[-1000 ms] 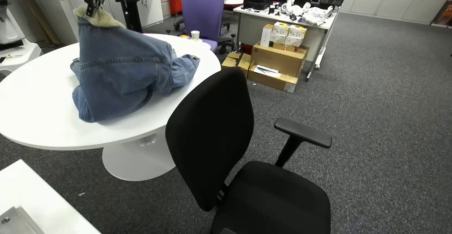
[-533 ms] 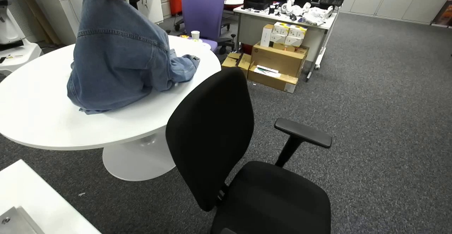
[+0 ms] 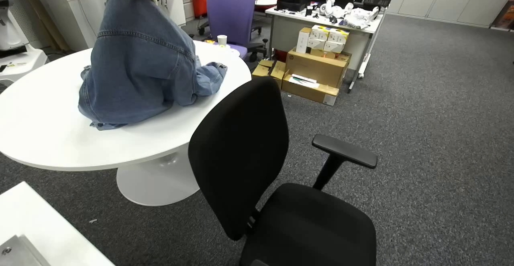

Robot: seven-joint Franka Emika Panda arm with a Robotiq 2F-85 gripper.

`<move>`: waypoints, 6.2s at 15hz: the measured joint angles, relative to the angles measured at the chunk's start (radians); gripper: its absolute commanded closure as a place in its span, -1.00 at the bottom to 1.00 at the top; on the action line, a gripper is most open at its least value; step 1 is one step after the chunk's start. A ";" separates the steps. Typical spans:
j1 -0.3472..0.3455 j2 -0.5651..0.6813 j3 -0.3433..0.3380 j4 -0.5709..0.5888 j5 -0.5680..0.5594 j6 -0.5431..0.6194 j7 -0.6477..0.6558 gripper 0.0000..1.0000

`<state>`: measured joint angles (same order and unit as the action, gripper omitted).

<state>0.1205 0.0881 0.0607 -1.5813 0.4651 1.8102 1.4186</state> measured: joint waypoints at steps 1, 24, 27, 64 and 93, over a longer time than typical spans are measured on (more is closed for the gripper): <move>0.000 0.001 0.000 0.000 0.000 0.000 0.000 0.92; 0.071 0.291 -0.076 0.482 -0.379 0.266 0.542 0.92; 0.061 0.275 -0.110 0.397 -0.407 0.321 0.524 0.92; -0.074 -0.247 -0.088 -0.556 -0.233 0.528 0.460 0.69; -0.194 -0.321 -0.113 -0.361 -0.126 0.439 0.989 0.92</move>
<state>-0.0738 -0.2327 -0.0527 -1.9425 0.3392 2.2487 2.4074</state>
